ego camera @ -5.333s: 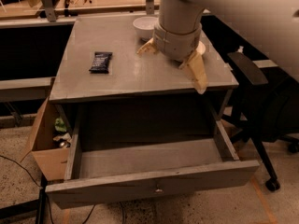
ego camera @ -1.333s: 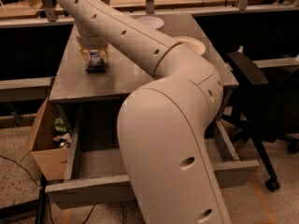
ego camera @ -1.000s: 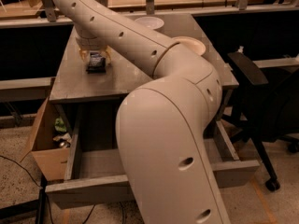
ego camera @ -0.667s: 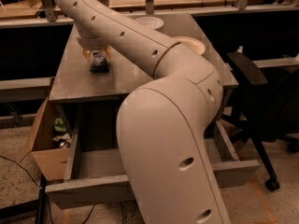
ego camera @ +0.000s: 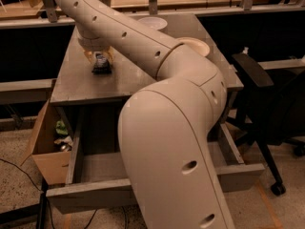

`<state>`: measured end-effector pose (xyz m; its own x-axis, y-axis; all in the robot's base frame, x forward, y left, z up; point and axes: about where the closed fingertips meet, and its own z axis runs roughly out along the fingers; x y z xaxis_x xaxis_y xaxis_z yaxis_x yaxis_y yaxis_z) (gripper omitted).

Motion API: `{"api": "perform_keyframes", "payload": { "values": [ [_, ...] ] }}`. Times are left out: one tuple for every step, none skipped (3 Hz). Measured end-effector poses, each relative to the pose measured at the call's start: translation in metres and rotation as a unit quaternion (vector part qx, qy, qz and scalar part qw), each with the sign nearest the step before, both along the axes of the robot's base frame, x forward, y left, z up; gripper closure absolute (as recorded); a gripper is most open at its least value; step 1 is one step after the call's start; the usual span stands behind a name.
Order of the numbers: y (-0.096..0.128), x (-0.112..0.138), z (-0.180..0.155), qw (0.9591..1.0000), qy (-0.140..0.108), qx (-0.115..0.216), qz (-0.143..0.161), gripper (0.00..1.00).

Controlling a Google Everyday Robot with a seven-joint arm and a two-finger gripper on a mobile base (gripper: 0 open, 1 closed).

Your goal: Place rxbar blueberry into top drawer

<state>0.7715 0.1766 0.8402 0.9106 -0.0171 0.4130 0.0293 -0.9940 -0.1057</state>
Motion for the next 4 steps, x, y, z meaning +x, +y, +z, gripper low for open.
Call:
{"api": "perform_keyframes", "payload": {
  "values": [
    [-0.028, -0.022, 0.023, 0.9999, -0.002, 0.013, 0.003, 1.0],
    [-0.08, -0.064, 0.05, 0.9987, 0.005, 0.05, -0.003, 1.0],
    [-0.132, -0.096, 0.059, 0.9957, 0.021, 0.088, -0.021, 1.0],
    [-0.19, -0.125, 0.04, 0.9866, 0.055, 0.143, -0.056, 1.0]
  ]
}}
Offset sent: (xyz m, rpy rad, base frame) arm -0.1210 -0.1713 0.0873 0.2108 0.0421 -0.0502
